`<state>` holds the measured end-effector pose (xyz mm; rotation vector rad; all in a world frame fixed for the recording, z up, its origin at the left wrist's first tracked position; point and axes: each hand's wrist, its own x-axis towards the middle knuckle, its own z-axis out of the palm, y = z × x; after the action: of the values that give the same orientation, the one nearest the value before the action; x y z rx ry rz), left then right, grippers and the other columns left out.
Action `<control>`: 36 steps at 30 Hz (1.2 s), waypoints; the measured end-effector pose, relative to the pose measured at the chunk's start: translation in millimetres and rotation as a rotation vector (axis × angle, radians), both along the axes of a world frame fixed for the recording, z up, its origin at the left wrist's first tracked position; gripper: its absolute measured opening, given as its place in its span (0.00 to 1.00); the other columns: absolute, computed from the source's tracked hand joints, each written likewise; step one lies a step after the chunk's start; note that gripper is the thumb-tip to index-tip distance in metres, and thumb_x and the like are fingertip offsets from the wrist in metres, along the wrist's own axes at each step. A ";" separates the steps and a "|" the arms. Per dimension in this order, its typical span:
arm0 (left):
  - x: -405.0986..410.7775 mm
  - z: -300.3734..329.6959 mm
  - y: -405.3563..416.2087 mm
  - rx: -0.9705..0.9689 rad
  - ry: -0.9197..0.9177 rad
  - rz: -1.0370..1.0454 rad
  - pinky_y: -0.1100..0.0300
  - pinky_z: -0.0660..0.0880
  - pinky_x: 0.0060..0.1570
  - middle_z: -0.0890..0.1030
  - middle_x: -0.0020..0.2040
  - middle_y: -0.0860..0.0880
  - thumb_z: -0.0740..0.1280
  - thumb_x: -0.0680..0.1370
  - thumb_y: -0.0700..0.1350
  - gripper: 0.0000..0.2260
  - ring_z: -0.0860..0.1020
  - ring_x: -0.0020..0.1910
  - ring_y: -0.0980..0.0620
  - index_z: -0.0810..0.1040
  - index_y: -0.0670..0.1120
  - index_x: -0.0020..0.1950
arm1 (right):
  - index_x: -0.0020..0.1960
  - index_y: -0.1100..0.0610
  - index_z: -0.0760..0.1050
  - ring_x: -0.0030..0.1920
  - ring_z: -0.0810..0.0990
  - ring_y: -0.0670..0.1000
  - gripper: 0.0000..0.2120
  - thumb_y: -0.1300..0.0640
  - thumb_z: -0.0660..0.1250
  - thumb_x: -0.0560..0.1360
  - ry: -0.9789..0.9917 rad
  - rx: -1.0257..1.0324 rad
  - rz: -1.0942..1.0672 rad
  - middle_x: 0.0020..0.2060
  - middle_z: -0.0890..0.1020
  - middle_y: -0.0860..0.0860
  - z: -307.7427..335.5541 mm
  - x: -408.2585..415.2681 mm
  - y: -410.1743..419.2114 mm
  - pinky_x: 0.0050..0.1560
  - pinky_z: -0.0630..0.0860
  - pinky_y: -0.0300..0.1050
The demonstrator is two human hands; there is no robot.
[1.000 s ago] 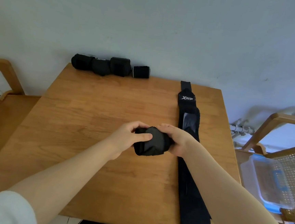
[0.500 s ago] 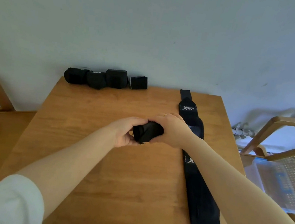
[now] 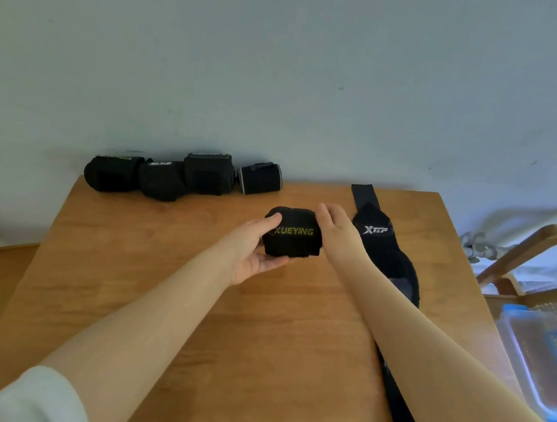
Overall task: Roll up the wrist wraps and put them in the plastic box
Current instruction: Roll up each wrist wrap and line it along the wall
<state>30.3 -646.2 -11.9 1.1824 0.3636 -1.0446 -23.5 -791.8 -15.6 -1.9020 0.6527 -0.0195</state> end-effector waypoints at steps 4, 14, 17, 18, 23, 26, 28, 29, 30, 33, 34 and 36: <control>26.0 -14.0 -15.9 0.016 0.034 0.051 0.54 0.82 0.41 0.79 0.53 0.38 0.67 0.77 0.52 0.15 0.82 0.48 0.40 0.72 0.45 0.58 | 0.74 0.50 0.62 0.71 0.61 0.56 0.31 0.47 0.68 0.74 -0.020 -0.675 0.332 0.72 0.63 0.52 -21.5 10.2 0.0 0.70 0.59 0.54; 91.2 -35.5 -31.7 0.640 -1.408 -0.327 0.58 0.72 0.54 0.76 0.58 0.49 0.58 0.81 0.44 0.14 0.75 0.56 0.49 0.73 0.44 0.66 | 0.64 0.59 0.71 0.53 0.76 0.60 0.18 0.63 0.64 0.74 0.065 -1.019 0.142 0.56 0.78 0.56 -44.8 72.4 -30.9 0.48 0.66 0.49; 117.7 -54.8 -31.4 0.874 -1.635 -0.551 0.53 0.66 0.64 0.67 0.71 0.45 0.61 0.80 0.42 0.20 0.64 0.69 0.45 0.66 0.43 0.72 | 0.63 0.58 0.69 0.58 0.72 0.58 0.17 0.63 0.61 0.75 0.115 -0.970 0.266 0.63 0.70 0.55 -47.5 91.8 -34.1 0.46 0.66 0.46; 124.4 -59.6 -31.3 0.934 -1.606 -0.631 0.52 0.65 0.66 0.64 0.73 0.45 0.62 0.80 0.43 0.23 0.62 0.71 0.45 0.62 0.43 0.74 | 0.63 0.58 0.68 0.61 0.70 0.58 0.18 0.63 0.62 0.74 0.115 -0.964 0.289 0.66 0.67 0.54 -48.6 96.5 -32.2 0.47 0.67 0.46; 136.5 -71.0 -30.0 0.983 -1.646 -0.677 0.52 0.68 0.62 0.65 0.72 0.45 0.61 0.79 0.37 0.26 0.64 0.70 0.44 0.58 0.44 0.76 | 0.72 0.52 0.58 0.76 0.51 0.58 0.32 0.61 0.68 0.73 0.118 -1.054 0.415 0.76 0.56 0.50 -68.2 107.8 -29.0 0.67 0.63 0.56; 138.7 -71.9 -28.1 0.924 -1.640 -0.661 0.53 0.65 0.64 0.65 0.73 0.46 0.61 0.77 0.33 0.26 0.63 0.71 0.45 0.61 0.44 0.74 | 0.68 0.51 0.61 0.69 0.65 0.61 0.36 0.59 0.75 0.66 0.187 -1.196 0.373 0.70 0.68 0.53 -73.1 112.6 -29.4 0.51 0.75 0.56; 139.9 -73.4 -24.0 0.838 -1.663 -0.665 0.54 0.65 0.64 0.67 0.72 0.46 0.61 0.74 0.28 0.27 0.62 0.71 0.46 0.66 0.44 0.71 | 0.68 0.52 0.62 0.66 0.67 0.62 0.35 0.57 0.74 0.67 0.276 -1.209 0.246 0.68 0.68 0.55 -75.6 116.0 -32.1 0.49 0.74 0.56; 139.5 -74.4 -21.6 0.800 -1.684 -0.664 0.54 0.65 0.63 0.68 0.71 0.46 0.60 0.73 0.27 0.26 0.63 0.71 0.46 0.68 0.43 0.70 | 0.69 0.52 0.60 0.68 0.64 0.62 0.33 0.57 0.72 0.70 0.284 -1.182 0.183 0.69 0.66 0.56 -75.2 118.3 -34.9 0.52 0.72 0.57; 138.6 -75.3 -19.9 0.782 -1.697 -0.662 0.53 0.66 0.63 0.69 0.70 0.45 0.59 0.72 0.26 0.26 0.63 0.71 0.45 0.69 0.42 0.69 | 0.71 0.52 0.59 0.69 0.61 0.62 0.32 0.57 0.70 0.72 0.285 -1.135 0.148 0.70 0.63 0.55 -74.8 121.0 -38.7 0.56 0.71 0.57; 134.2 -75.6 -22.3 0.820 -1.680 -0.670 0.52 0.64 0.66 0.66 0.73 0.44 0.58 0.75 0.29 0.26 0.61 0.73 0.45 0.65 0.42 0.72 | 0.74 0.52 0.58 0.73 0.55 0.59 0.33 0.55 0.70 0.74 0.183 -0.982 0.208 0.73 0.59 0.54 -68.9 119.2 -45.9 0.65 0.67 0.57; 133.4 -75.3 -25.2 0.847 -1.668 -0.668 0.53 0.62 0.68 0.64 0.74 0.44 0.58 0.76 0.30 0.26 0.59 0.74 0.45 0.63 0.42 0.74 | 0.75 0.53 0.57 0.75 0.52 0.58 0.34 0.56 0.69 0.74 0.110 -0.905 0.285 0.75 0.58 0.53 -66.2 115.1 -46.5 0.69 0.64 0.57; 132.3 -74.2 -31.9 0.892 -1.652 -0.663 0.54 0.57 0.71 0.61 0.75 0.44 0.57 0.78 0.32 0.25 0.57 0.75 0.45 0.59 0.42 0.76 | 0.77 0.53 0.55 0.77 0.47 0.55 0.34 0.59 0.67 0.76 0.003 -0.751 0.426 0.77 0.54 0.52 -61.0 104.1 -44.5 0.74 0.56 0.53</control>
<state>162.7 -678.1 -86.0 2.6223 -1.0407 -0.0507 80.5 -836.3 -76.6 -2.7355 0.2296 0.0132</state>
